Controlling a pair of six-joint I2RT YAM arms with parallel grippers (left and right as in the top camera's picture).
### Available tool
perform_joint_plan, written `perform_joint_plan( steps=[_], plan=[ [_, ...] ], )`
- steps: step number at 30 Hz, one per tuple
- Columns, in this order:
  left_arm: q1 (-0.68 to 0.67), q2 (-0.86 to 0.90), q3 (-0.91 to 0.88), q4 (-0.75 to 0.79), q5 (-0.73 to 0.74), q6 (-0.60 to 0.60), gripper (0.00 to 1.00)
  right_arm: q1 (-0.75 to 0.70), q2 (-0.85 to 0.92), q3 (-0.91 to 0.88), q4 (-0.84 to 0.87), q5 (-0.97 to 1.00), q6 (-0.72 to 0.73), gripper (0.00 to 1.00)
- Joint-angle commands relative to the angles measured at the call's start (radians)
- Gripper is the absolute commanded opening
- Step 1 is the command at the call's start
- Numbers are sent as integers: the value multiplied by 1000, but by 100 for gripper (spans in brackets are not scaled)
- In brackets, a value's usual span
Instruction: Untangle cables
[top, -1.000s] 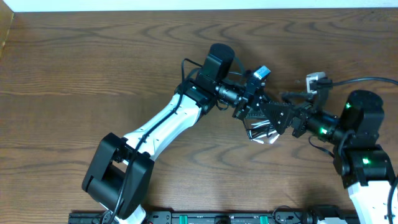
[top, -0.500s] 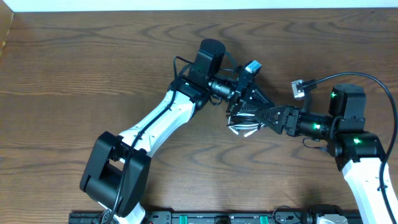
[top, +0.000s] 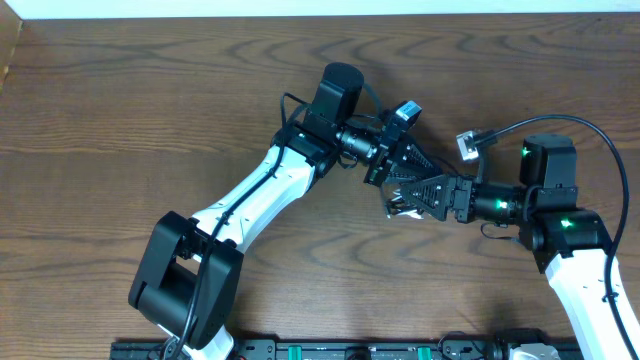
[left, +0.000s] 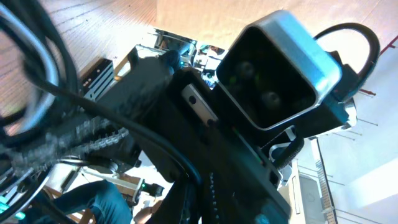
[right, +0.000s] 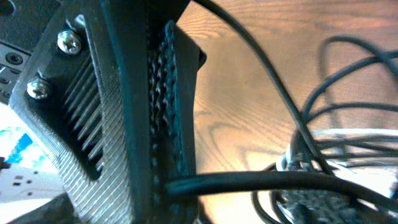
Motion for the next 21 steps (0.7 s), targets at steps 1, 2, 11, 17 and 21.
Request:
perform_joint_plan(
  steps=[1,2,11,17,21],
  plan=[
    [-1,-35,10,6,45,-5,7,5,-1,18,48,33,2,96],
    [-1,-35,10,6,45,-4,7,5,-3,18,66,33,32,99],
    [-1,-35,10,6,14,-5,8,-10,-78,18,143,60,82,99],
    [-1,-35,10,6,-42,-5,8,-9,-82,18,23,56,24,99],
    [-1,-35,10,6,-57,-5,8,-8,-82,18,-22,11,-46,99]
  ],
)
